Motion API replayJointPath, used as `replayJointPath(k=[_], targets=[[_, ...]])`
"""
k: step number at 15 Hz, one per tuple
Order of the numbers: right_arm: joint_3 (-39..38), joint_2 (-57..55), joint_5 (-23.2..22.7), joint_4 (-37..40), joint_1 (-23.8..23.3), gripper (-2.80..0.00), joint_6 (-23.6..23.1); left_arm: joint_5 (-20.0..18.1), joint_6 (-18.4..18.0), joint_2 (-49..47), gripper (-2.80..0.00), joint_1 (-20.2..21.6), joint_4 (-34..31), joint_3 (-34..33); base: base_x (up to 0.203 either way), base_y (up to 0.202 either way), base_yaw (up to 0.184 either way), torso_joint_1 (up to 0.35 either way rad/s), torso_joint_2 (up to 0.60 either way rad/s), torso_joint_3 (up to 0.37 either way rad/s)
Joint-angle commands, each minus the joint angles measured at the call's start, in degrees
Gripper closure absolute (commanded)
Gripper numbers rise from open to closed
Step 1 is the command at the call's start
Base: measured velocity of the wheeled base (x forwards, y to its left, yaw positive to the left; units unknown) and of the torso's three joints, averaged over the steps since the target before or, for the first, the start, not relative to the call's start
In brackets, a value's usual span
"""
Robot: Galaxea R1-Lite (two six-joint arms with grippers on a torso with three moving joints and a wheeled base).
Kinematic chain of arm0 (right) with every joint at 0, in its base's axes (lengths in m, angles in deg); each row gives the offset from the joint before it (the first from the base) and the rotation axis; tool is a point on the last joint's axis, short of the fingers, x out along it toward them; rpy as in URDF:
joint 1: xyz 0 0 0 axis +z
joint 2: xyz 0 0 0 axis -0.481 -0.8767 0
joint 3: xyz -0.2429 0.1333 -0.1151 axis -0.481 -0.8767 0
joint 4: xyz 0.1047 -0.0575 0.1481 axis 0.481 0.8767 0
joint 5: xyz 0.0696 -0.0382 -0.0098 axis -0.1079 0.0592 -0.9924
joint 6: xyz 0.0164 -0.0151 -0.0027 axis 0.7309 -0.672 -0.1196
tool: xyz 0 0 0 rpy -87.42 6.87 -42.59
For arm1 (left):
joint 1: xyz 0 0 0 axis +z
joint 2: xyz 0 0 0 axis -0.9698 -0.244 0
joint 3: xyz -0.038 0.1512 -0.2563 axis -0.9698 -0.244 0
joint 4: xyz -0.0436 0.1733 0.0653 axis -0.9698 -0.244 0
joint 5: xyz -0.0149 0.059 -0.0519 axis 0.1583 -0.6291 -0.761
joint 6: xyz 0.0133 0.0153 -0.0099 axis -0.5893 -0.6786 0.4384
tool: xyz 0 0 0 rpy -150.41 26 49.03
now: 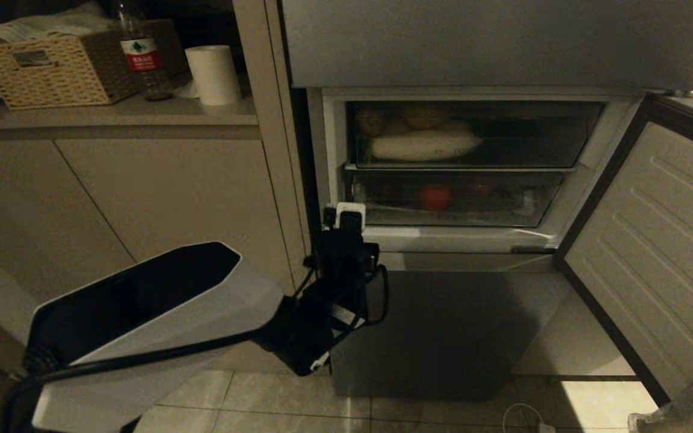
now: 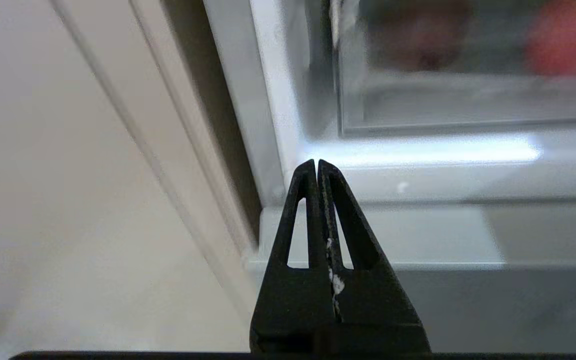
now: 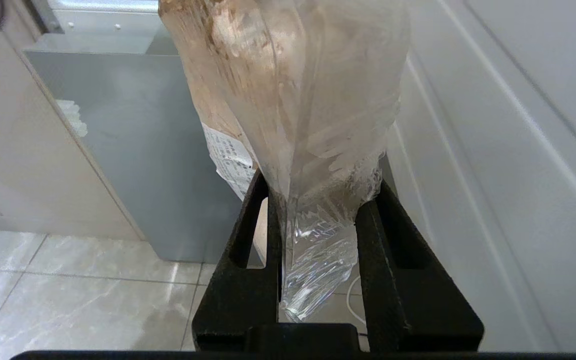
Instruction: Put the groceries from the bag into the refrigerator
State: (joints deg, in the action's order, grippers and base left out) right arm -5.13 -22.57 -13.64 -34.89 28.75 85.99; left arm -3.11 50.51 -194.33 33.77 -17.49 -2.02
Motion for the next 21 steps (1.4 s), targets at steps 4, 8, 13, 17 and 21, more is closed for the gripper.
replayJointPath(k=[4, 8, 13, 17, 21], targets=[[0.0, 0.0, 0.0, 0.0, 0.0, 0.00, 0.0, 3.2, 0.0, -2.3, 0.00, -1.6, 0.8, 3.7, 0.000, 0.000, 0.000, 0.000, 0.00, 0.000], [0.0, 0.0, 0.0, 0.0, 0.0, 0.00, 0.0, 3.1, 1.5, -2.3, -2.80, -1.4, 3.4, 2.9, 0.000, 0.000, 0.000, 0.000, 0.00, 0.000], [0.0, -0.1, 0.0, 0.0, 0.0, 0.00, 0.0, 3.2, 1.9, -0.9, -2.80, -2.7, 3.6, 1.0, 0.000, 0.000, 0.000, 0.000, 0.00, 0.000], [0.0, 0.0, 0.0, 0.0, 0.0, 0.00, 0.0, 3.2, 2.5, -0.5, -2.80, -3.6, 3.7, 0.3, 0.000, 0.000, 0.000, 0.000, 0.00, 0.000], [0.0, 0.0, 0.0, 0.0, 0.0, 0.00, 0.0, 3.2, 2.5, -0.8, -2.80, -3.0, 3.4, 0.8, 0.000, 0.000, 0.000, 0.000, 0.00, 0.000]])
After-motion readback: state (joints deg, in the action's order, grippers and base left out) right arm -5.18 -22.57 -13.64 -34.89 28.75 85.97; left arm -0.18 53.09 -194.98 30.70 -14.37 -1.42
